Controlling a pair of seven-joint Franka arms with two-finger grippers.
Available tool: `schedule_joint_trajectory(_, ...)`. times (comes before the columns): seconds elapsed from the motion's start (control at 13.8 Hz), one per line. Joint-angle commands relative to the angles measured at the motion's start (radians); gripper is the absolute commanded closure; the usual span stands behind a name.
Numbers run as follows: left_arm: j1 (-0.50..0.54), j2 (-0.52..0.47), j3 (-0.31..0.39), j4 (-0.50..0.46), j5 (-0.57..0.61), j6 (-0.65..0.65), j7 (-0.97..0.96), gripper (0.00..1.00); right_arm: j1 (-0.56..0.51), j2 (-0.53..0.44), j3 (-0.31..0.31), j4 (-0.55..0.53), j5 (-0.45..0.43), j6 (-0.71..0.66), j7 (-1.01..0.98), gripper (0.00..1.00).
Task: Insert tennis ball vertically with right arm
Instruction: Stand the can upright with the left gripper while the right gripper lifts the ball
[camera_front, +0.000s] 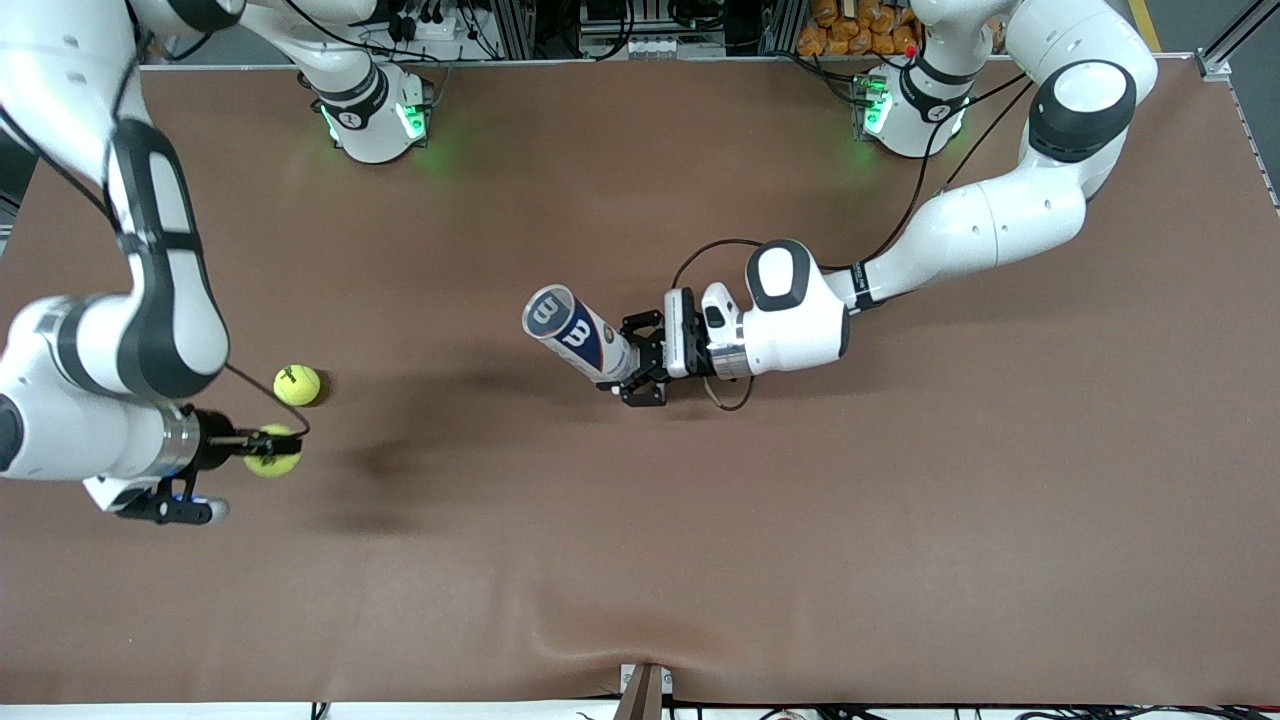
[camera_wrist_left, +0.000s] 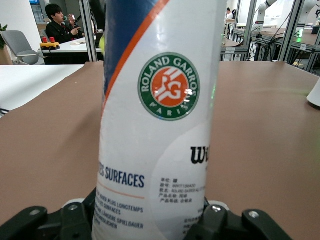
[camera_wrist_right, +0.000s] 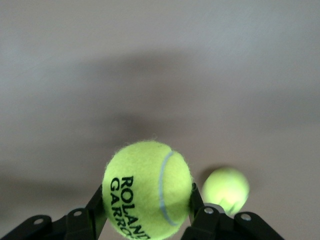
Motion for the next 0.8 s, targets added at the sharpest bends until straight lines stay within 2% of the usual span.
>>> schedule_joint_trajectory(0.0, 0.029, 0.104, -0.041, -0.003, 0.003, -0.022, 0.078, 0.33, -0.006, -0.087, 0.037, -0.029, 0.11, -0.159, 0.136, 1.0)
schedule_joint_trajectory(0.15, 0.078, 0.14, -0.052, -0.004, -0.003, -0.108, 0.157, 0.33, 0.003, -0.116, 0.037, -0.029, 0.222, -0.27, 0.243, 1.0)
schedule_joint_trajectory(0.29, 0.133, 0.169, -0.05, -0.004, -0.035, -0.224, 0.256, 0.33, 0.044, -0.14, 0.042, -0.027, 0.269, -0.287, 0.398, 1.0)
schedule_joint_trajectory(0.36, 0.144, 0.169, -0.041, -0.003, -0.106, -0.273, 0.333, 0.33, 0.081, -0.147, 0.054, -0.026, 0.275, -0.285, 0.487, 1.0)
schedule_joint_trajectory(0.58, 0.104, 0.143, 0.006, 0.066, -0.463, -0.412, 0.699, 0.31, 0.182, -0.143, 0.054, -0.012, 0.302, -0.278, 0.74, 1.0)
schedule_joint_trajectory(0.73, 0.077, 0.097, 0.037, 0.1, -0.602, -0.444, 0.831, 0.28, 0.213, -0.135, 0.051, 0.006, 0.347, -0.261, 0.826, 1.0)
